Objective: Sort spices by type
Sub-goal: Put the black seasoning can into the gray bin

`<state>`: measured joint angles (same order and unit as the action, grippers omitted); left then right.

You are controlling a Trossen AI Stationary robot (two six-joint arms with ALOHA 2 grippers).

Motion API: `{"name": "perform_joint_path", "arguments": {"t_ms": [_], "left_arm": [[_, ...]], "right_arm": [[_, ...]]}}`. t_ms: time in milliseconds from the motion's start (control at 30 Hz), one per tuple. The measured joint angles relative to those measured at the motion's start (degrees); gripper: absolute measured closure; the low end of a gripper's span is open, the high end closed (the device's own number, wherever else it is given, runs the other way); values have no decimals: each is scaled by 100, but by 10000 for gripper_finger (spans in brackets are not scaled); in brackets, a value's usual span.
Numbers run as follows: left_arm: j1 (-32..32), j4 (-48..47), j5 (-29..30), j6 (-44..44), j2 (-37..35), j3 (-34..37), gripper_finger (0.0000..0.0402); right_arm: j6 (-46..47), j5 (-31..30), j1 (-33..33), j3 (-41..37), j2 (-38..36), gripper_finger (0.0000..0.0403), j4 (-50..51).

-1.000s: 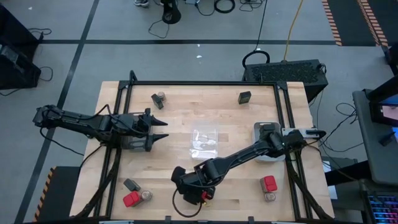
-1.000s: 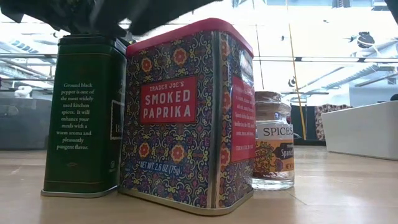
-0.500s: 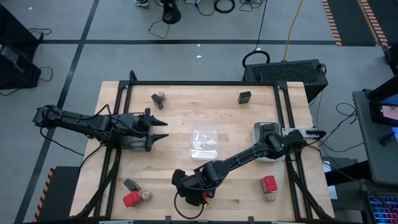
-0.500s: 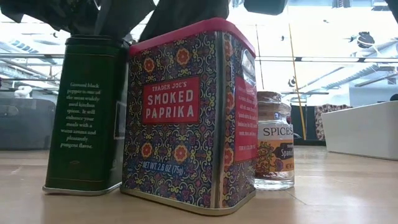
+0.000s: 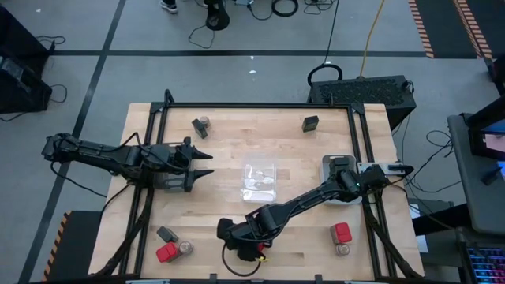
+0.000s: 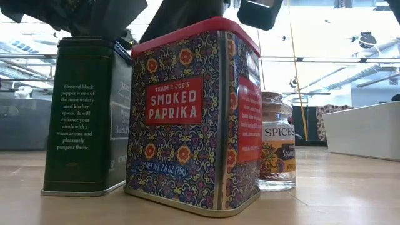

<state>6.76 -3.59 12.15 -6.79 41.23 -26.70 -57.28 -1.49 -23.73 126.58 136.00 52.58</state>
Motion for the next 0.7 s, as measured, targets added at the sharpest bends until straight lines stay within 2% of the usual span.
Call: {"name": "perform_joint_path", "arguments": {"t_ms": [200, 367, 500, 700], "left_arm": [[2, 45, -157, -428, 28, 59, 160], [133, 143, -181, -775, 187, 491, 160], [157, 665, 36, -785, 352, 753, 160], [157, 1078, -60, -600, 402, 754, 160]], "right_arm": [[-67, 1, 7, 0, 0, 248, -142], [-88, 3, 14, 0, -2, 248, -50], [-106, 49, 52, 0, -2, 248, -33], [-251, 180, 143, 3, 149, 248, -142]]}}
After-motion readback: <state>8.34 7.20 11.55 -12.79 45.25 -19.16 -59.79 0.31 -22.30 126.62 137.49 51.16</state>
